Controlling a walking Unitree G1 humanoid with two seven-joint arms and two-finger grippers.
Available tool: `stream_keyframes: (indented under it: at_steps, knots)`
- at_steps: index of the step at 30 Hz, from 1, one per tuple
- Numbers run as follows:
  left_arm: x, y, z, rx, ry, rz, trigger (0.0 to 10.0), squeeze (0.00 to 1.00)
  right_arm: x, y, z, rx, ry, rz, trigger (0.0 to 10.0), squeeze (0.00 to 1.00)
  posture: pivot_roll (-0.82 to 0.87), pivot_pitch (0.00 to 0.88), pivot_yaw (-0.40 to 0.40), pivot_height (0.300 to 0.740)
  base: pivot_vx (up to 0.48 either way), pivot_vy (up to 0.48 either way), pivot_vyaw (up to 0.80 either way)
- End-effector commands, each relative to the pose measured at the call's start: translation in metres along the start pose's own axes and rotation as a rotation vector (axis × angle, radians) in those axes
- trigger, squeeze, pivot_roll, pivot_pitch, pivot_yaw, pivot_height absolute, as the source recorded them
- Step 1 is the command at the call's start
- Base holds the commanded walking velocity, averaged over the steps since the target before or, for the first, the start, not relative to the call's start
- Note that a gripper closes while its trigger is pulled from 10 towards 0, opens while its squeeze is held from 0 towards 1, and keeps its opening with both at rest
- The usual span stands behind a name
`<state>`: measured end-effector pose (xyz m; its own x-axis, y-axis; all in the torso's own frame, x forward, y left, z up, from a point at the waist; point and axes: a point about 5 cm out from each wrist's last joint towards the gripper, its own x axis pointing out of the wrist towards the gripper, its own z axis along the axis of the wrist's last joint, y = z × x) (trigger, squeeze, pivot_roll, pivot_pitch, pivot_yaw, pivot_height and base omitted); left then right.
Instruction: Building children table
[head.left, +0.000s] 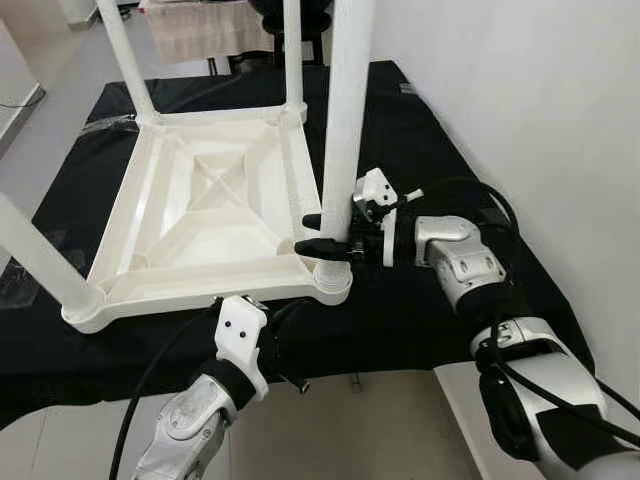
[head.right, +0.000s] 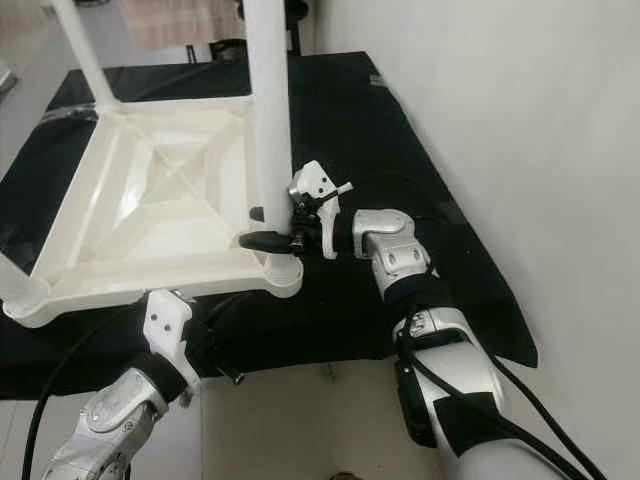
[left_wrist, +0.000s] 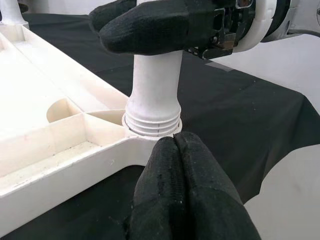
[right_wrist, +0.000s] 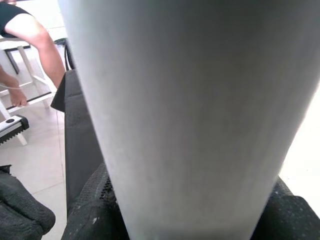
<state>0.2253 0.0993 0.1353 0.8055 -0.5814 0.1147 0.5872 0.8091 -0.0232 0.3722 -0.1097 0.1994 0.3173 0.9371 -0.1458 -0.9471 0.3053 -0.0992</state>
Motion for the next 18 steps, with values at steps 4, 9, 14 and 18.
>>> stream_keyframes:
  at_steps: [4, 9, 14, 18]
  knots:
    - [0.001, -0.002, 0.002, 0.004, -0.002, 0.002, 10.0, 0.00, -0.018, -0.012, -0.011, -0.007, -0.001, -0.258, 0.0, 0.00, 0.02, 0.146, -0.017, 0.740, 0.000, 0.000, 0.00]
    - [0.002, 0.000, 0.002, 0.006, -0.002, 0.004, 10.0, 0.00, -0.018, -0.009, -0.025, 0.015, 0.020, -0.497, 0.0, 0.00, 0.02, 0.142, -0.018, 0.740, 0.000, 0.000, 0.00]
    - [0.004, 0.004, 0.001, 0.009, 0.000, 0.004, 10.0, 0.00, 0.005, 0.034, -0.054, 0.125, 0.055, -0.837, 0.0, 0.00, 0.01, 0.126, 0.005, 0.740, 0.000, 0.000, 0.00]
    - [0.007, 0.005, 0.001, 0.008, 0.002, 0.000, 10.0, 0.00, 0.032, 0.044, -0.047, 0.079, 0.034, -0.742, 0.0, 0.00, 0.01, 0.119, -0.003, 0.740, 0.000, 0.000, 0.00]
